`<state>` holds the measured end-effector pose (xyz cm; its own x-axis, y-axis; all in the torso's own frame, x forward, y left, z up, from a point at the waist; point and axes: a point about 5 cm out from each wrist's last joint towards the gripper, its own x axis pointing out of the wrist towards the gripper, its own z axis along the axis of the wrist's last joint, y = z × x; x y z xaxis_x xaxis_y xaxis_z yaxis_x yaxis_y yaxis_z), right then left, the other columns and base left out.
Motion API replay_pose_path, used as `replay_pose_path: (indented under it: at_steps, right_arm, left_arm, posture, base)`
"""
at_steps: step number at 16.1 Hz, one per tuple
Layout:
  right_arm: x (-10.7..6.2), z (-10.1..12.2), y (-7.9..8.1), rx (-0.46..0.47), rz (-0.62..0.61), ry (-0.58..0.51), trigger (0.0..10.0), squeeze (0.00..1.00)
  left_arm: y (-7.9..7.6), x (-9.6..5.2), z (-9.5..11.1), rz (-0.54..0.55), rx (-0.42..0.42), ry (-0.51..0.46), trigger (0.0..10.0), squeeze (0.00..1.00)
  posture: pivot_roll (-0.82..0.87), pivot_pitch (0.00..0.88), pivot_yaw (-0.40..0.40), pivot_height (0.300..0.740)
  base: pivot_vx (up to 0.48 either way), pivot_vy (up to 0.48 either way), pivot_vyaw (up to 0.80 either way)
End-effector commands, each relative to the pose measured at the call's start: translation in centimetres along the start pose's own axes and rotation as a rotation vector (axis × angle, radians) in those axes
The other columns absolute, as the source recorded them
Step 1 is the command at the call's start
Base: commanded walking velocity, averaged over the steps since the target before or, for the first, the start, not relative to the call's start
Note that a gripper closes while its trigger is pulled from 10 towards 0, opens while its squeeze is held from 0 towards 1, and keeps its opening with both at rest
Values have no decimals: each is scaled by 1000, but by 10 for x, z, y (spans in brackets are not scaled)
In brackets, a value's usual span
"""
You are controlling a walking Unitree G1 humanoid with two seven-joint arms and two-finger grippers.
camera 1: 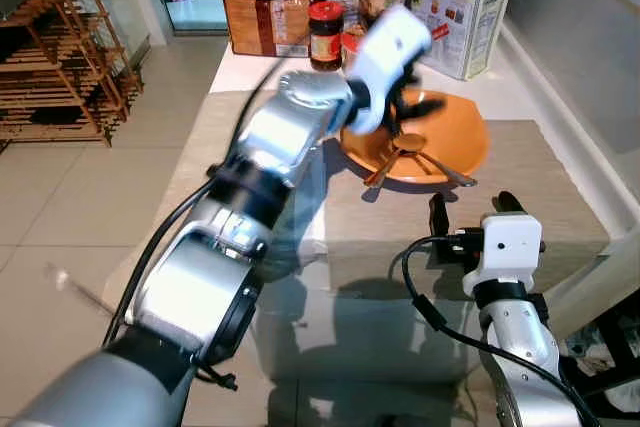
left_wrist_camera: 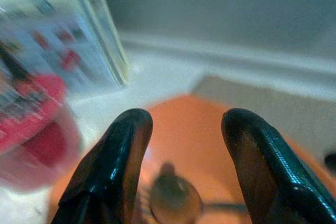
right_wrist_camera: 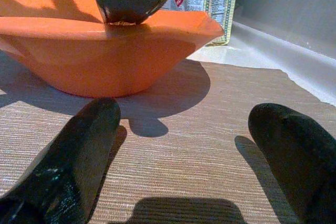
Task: Setting the table
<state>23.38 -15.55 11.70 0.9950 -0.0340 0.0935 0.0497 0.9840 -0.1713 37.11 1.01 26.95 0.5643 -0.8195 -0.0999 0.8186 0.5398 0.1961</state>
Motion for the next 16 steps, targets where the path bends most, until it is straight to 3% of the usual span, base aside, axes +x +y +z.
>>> replay_pose_path:
  at_steps: [1, 3, 4, 5, 7, 8, 9, 10, 11, 16]
  right_arm:
    - [-1, -4, 0, -9, 6, 27, 10000, 0]
    - [1, -4, -1, -11, 6, 24, 10000, 0]
    - [3, -5, -4, -14, -1, 18, 10000, 0]
    - [4, -5, -5, -16, -4, 16, 10000, 0]
    - [7, -5, -8, -19, -20, 2, 10000, 0]
    - [8, -6, -11, -21, -25, 2, 10000, 0]
    - [9, -7, -12, -22, -26, 2, 10000, 0]
    - [11, -7, -12, -24, -25, -4, 10000, 0]
    - [12, -7, -13, -26, -29, -11, 10000, 0]
    - [17, -6, -15, -27, -47, -29, 10000, 0]
  left_arm:
    - [9, -10, 8, 90, -23, -102, 10000, 0]
    - [21, -27, 5, 220, -45, -175, 10000, 0]
    - [30, -46, -13, 374, -104, -203, 10000, 0]
    - [33, -52, -21, 416, -110, -200, 10000, 0]
    - [52, -92, -69, 703, -169, -137, 10000, 0]
    - [56, -106, -77, 814, -153, -126, 10000, 0]
    - [56, -110, -78, 847, -149, -124, 10000, 0]
    - [47, -114, -84, 876, -197, -112, 10000, 0]
    - [38, -118, -84, 900, -180, -99, 10000, 0]
    - [16, -103, -83, 808, -170, -101, 10000, 0]
  posture:
    - [-103, 7, 47, 740]
    - [-98, 4, 47, 740]
    - [-90, 0, 47, 740]
    - [-90, 0, 47, 740]
    - [-84, 0, 50, 740]
    - [-75, 0, 44, 740]
    - [-75, 0, 44, 740]
    - [-69, 0, 44, 740]
    - [-68, 0, 43, 740]
    - [-76, 0, 43, 740]
  base:
    - [0, 0, 0]
    - [0, 0, 0]
    - [0, 0, 0]
    - [0, 0, 0]
    - [0, 0, 0]
    - [0, 0, 0]
    - [0, 0, 0]
    - [0, 0, 0]
    - [0, 0, 0]
    - [0, 0, 0]
